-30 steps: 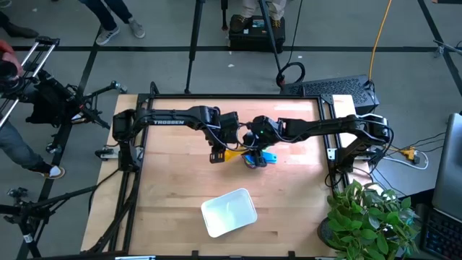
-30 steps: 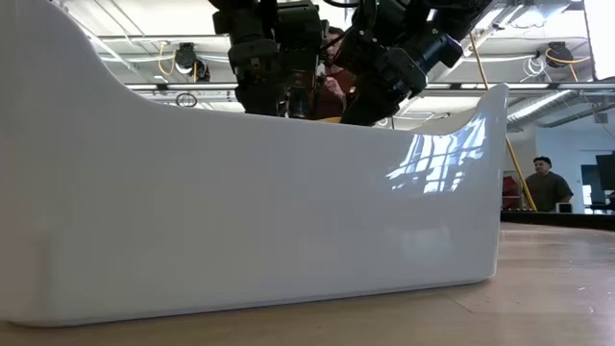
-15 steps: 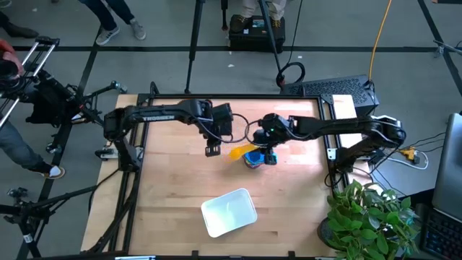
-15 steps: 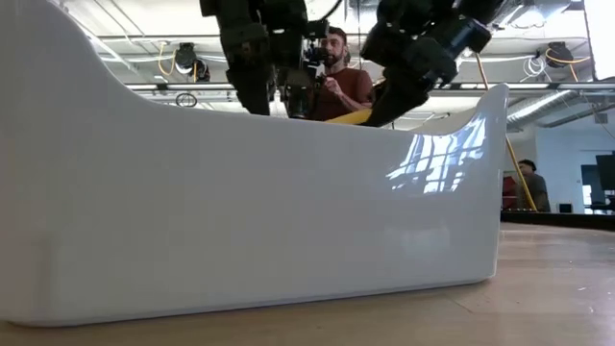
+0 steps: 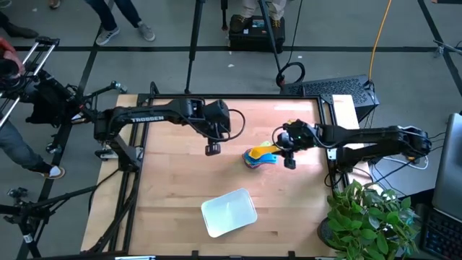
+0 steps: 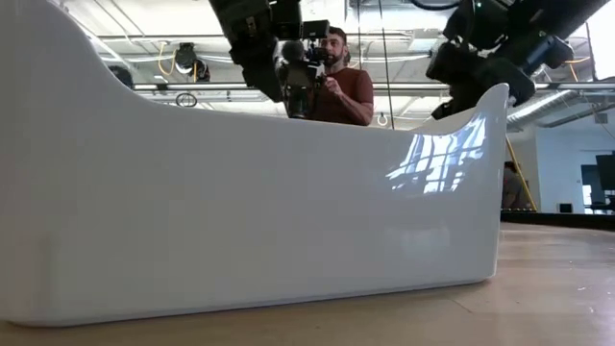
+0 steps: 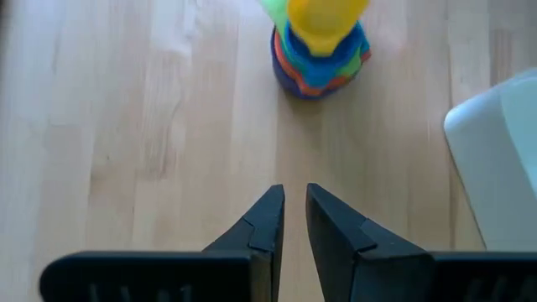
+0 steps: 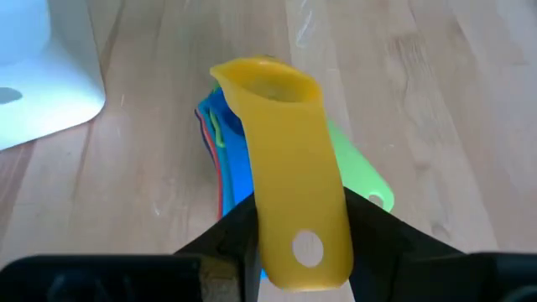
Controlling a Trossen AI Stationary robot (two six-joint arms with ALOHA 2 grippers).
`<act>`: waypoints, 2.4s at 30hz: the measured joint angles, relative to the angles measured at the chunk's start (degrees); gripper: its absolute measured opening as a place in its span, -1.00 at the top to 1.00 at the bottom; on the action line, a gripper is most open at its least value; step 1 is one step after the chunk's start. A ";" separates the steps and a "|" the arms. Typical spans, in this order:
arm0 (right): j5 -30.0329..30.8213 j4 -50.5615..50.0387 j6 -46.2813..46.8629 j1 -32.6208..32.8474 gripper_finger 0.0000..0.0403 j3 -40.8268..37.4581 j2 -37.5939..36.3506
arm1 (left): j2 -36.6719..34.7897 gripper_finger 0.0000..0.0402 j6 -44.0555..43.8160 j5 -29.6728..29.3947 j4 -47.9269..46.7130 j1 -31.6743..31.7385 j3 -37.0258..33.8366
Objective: Nest measuring cups in basket
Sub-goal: Stack the yellow measuring cup on the blue measuring cup, then adjust the stacked measuring cups
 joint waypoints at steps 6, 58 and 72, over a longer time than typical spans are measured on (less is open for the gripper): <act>-0.06 6.20 0.57 0.11 0.42 -3.31 1.57 | 0.44 0.73 0.00 0.07 3.63 -0.25 0.00; -0.12 7.82 1.37 10.91 0.98 -3.24 13.73 | 23.68 0.98 -13.51 8.68 40.90 3.68 -0.08; 0.04 10.44 -1.50 7.53 0.98 -1.67 15.95 | 24.57 0.98 -14.19 8.93 40.64 1.01 -0.11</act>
